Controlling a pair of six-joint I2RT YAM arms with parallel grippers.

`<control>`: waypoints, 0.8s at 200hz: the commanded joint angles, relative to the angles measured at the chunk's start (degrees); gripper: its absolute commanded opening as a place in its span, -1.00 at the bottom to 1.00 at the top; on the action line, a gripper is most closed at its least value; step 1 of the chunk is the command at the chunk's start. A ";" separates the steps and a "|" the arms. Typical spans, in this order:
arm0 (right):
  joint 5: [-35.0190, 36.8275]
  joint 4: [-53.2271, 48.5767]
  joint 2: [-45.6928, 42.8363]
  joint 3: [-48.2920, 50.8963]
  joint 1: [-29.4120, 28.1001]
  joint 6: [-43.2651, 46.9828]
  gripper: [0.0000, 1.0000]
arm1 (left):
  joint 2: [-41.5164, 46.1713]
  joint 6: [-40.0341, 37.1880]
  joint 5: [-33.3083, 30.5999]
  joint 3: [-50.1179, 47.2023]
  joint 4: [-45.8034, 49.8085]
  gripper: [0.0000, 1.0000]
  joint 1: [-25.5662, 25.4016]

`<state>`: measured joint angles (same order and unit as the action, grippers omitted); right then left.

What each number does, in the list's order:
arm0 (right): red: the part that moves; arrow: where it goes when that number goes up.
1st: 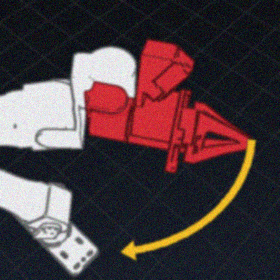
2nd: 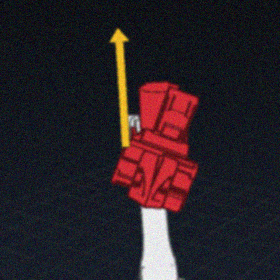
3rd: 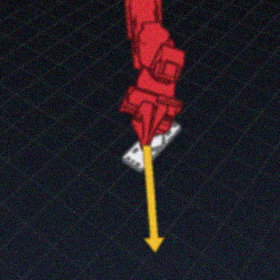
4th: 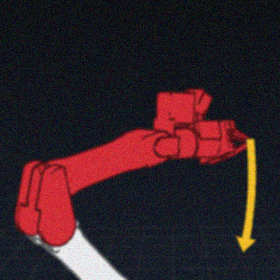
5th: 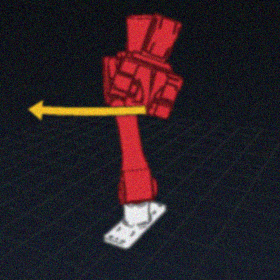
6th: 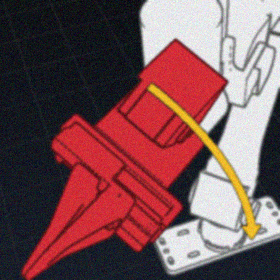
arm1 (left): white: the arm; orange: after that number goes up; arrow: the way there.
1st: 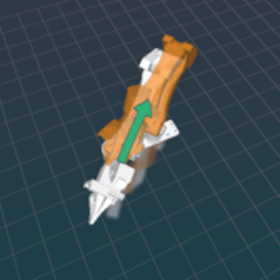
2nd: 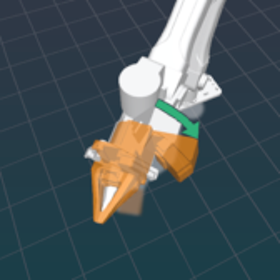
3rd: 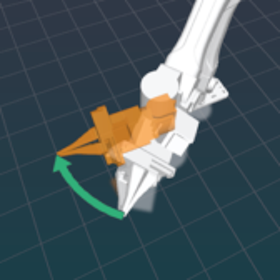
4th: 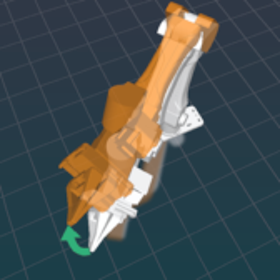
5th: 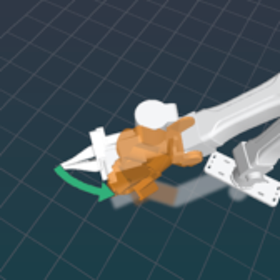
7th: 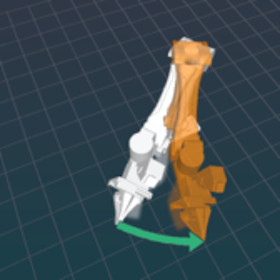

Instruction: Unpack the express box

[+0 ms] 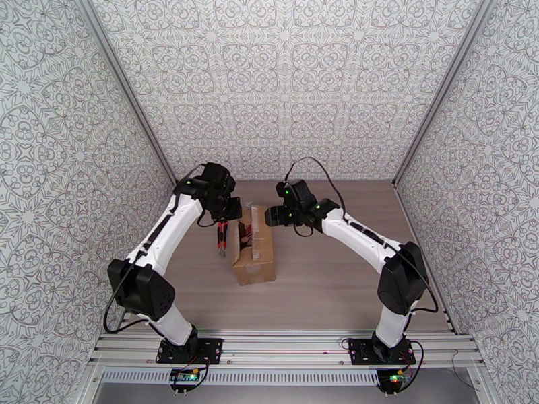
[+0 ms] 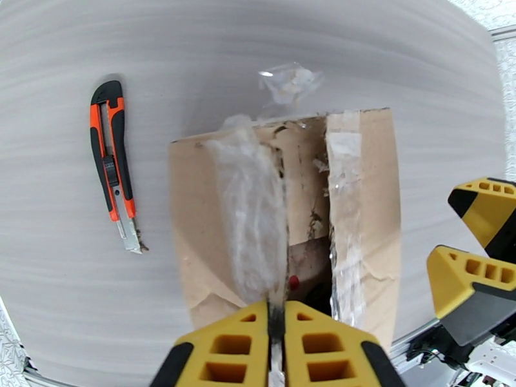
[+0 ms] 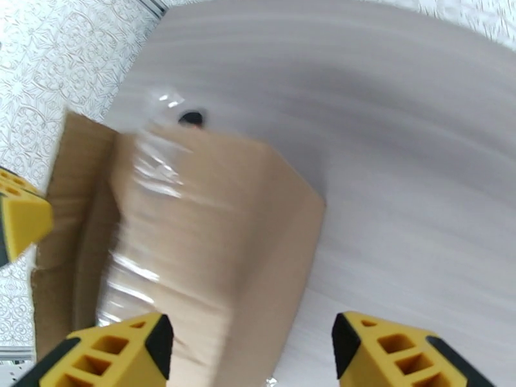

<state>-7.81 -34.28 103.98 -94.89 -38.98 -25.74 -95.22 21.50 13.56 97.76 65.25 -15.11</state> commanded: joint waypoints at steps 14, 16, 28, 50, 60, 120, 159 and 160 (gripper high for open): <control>9.66 -12.78 2.73 -12.14 -4.80 3.90 0.56 | 4.07 4.56 8.32 -4.35 -6.22 -1.00 1.63; 10.12 -13.34 2.96 -12.79 -5.08 3.91 0.57 | 4.29 4.81 8.61 -4.66 -6.72 -1.00 1.77; 12.57 -16.05 4.19 -15.31 -6.02 3.21 0.57 | 5.62 6.35 10.18 -6.94 -9.47 -1.00 2.35; 17.04 -20.42 5.60 -19.16 -7.59 2.44 0.57 | 7.68 9.17 12.09 -9.96 -13.10 -1.00 3.25; 19.50 -22.62 6.49 -21.18 -8.45 2.70 0.57 | 8.44 10.31 12.52 -10.97 -14.67 -1.00 3.47; 22.31 -28.86 10.26 -26.71 -10.94 2.31 0.50 | 11.64 15.78 14.63 -15.55 -21.87 -1.00 4.63; 26.33 -32.05 13.55 -29.73 -12.41 4.28 0.51 | 11.98 17.34 15.81 -16.81 -24.11 -1.00 5.17; 26.39 -32.11 13.58 -29.73 -12.47 4.29 0.51 | 11.99 17.35 15.80 -16.85 -24.11 -1.00 5.18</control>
<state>15.03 -62.83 114.76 -121.67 -50.52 -22.59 -85.01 36.34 26.35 81.65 45.25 -10.83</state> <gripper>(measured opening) 0.752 0.061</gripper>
